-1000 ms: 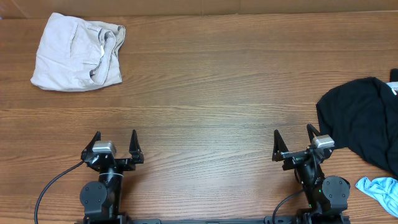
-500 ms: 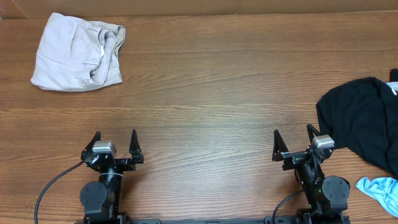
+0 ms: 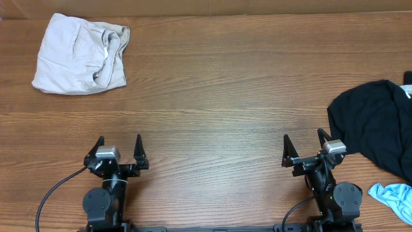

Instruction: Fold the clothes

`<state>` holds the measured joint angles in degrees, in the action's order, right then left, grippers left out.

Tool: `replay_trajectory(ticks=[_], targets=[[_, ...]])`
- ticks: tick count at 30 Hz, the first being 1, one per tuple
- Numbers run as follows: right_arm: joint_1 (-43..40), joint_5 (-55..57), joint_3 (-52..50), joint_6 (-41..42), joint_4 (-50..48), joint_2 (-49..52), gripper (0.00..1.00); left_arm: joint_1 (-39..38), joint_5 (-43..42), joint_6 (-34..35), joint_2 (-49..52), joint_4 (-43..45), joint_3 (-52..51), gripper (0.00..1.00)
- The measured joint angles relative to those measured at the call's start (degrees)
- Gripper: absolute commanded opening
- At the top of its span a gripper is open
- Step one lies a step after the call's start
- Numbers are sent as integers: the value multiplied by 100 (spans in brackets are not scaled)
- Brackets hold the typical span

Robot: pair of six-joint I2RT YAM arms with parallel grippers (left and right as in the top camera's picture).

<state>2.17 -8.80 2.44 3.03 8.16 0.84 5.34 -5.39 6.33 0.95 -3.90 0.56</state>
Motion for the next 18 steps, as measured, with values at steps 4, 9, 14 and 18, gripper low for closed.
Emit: replay_trajectory(ticks=[4, 9, 14, 18], targets=[[0, 9, 0, -2, -24, 0, 100, 0, 0, 0, 0, 0, 0, 100], [0, -39, 0, -2, -120, 0, 100, 0, -2, 0, 2, 0, 0, 100], [0, -164, 0, 2, -330, 0, 100, 0, 0, 0, 2, 4, 0, 100], [0, -387, 0, -2, -518, 0, 100, 0, -35, 42, 2, 7, 0, 100]])
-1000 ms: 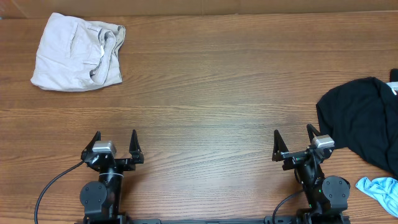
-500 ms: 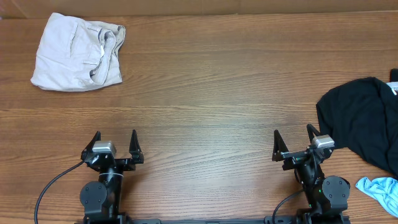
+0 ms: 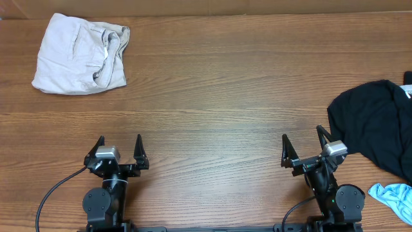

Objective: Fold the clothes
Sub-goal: 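Reach the right gripper to the crumpled black t-shirt and grasp it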

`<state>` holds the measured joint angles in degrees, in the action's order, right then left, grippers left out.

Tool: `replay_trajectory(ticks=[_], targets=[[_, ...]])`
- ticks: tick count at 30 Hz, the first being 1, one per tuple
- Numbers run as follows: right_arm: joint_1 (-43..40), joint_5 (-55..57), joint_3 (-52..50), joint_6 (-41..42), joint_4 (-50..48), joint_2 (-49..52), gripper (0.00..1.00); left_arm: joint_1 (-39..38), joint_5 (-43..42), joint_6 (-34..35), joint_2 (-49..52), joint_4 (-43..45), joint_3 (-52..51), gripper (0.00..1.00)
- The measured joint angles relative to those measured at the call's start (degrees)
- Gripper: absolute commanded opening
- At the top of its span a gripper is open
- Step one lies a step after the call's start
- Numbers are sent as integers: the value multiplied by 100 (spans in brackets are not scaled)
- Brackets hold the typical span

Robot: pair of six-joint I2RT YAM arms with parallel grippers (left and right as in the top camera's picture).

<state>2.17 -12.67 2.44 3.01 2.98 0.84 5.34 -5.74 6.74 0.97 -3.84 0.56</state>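
Note:
A folded pale beige garment (image 3: 82, 54) lies at the table's far left corner. A crumpled black garment (image 3: 376, 127) sprawls at the right edge, and a light blue cloth (image 3: 391, 195) lies below it near the front right corner. My left gripper (image 3: 118, 145) stands open near the front edge, nothing between its fingers. My right gripper (image 3: 302, 144) is also open and empty, its right finger a short way from the black garment's edge.
The brown wooden table (image 3: 212, 96) stretches between the garments. A small dark and white object (image 3: 407, 84) peeks in at the right edge above the black garment. Black cables run from both arm bases at the front.
My right gripper has shifted very slightly, its fingers a touch higher in the overhead view. The left gripper and all garments are where they were.

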Motion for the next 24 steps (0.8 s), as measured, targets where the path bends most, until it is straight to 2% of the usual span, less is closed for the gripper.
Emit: replay_trajectory(ticks=[5, 10, 16, 24], targets=[[0, -195, 96, 92, 4, 15, 100, 0, -70, 44, 0, 138, 11, 100], [0, -249, 693, 144, 9, 328, 100, 0, -87, 37, 74, 63, 315, 100], [0, -433, 1834, 151, 372, 1309, 100, 0, -105, 31, 772, -229, 1412, 100], [0, -514, 4013, 144, 1829, 3084, 100, 0, -463, -2, 2507, -1117, 3265, 100]])
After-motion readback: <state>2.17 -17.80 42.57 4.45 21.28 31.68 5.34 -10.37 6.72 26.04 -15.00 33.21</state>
